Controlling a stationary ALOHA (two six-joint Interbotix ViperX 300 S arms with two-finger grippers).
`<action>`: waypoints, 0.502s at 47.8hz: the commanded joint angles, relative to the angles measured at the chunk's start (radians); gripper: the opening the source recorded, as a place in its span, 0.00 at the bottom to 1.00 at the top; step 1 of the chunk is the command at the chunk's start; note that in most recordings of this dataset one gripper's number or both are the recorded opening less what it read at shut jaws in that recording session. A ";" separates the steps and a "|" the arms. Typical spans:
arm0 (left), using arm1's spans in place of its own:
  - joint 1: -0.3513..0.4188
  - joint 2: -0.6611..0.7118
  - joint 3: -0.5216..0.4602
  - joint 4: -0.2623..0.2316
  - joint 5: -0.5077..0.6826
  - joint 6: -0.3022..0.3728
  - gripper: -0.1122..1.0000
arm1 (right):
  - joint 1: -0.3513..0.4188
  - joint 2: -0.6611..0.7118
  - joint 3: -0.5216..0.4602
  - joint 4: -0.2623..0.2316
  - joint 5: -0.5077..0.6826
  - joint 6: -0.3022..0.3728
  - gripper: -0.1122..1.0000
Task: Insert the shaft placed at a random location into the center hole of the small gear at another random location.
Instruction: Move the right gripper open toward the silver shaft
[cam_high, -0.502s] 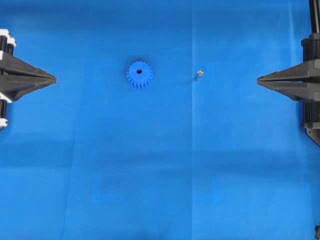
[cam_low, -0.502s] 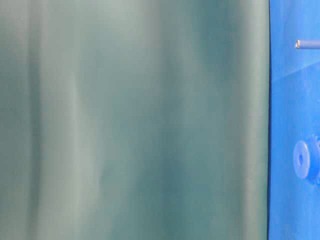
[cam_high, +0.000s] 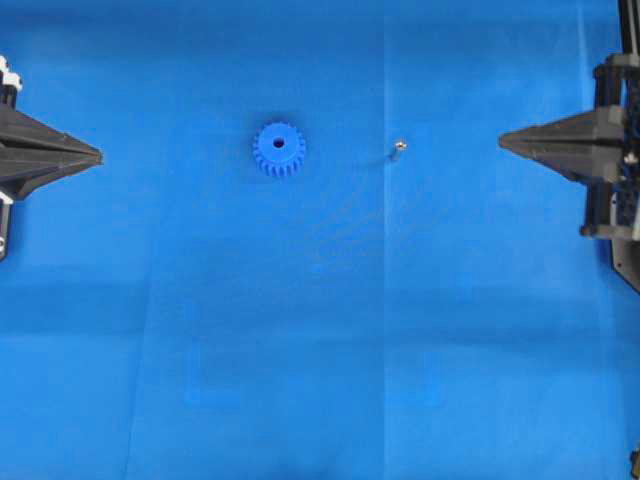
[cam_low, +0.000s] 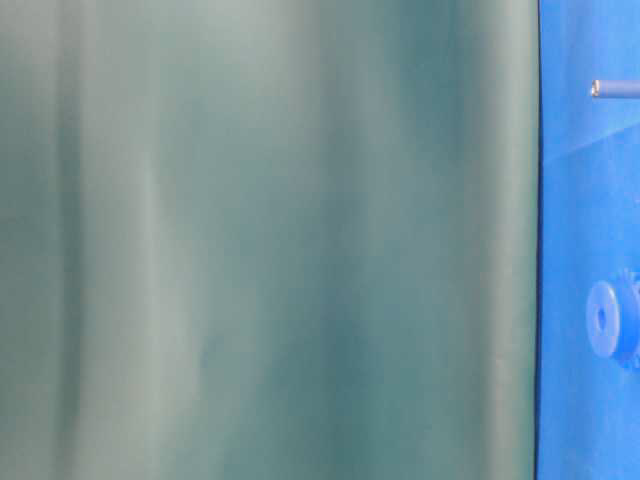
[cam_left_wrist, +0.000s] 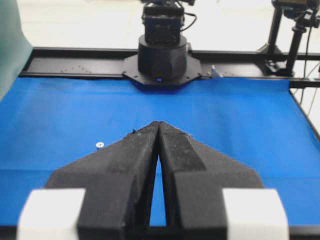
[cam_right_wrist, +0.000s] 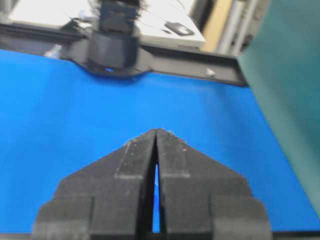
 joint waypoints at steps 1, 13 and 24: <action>0.003 0.003 -0.009 0.003 -0.005 0.000 0.10 | -0.023 0.044 -0.009 0.006 -0.028 0.002 0.07; 0.003 0.003 -0.008 0.003 -0.003 0.000 0.10 | -0.092 0.256 -0.005 0.071 -0.149 0.002 0.51; 0.003 0.003 -0.003 0.003 -0.003 -0.002 0.10 | -0.126 0.522 -0.012 0.091 -0.299 0.002 0.67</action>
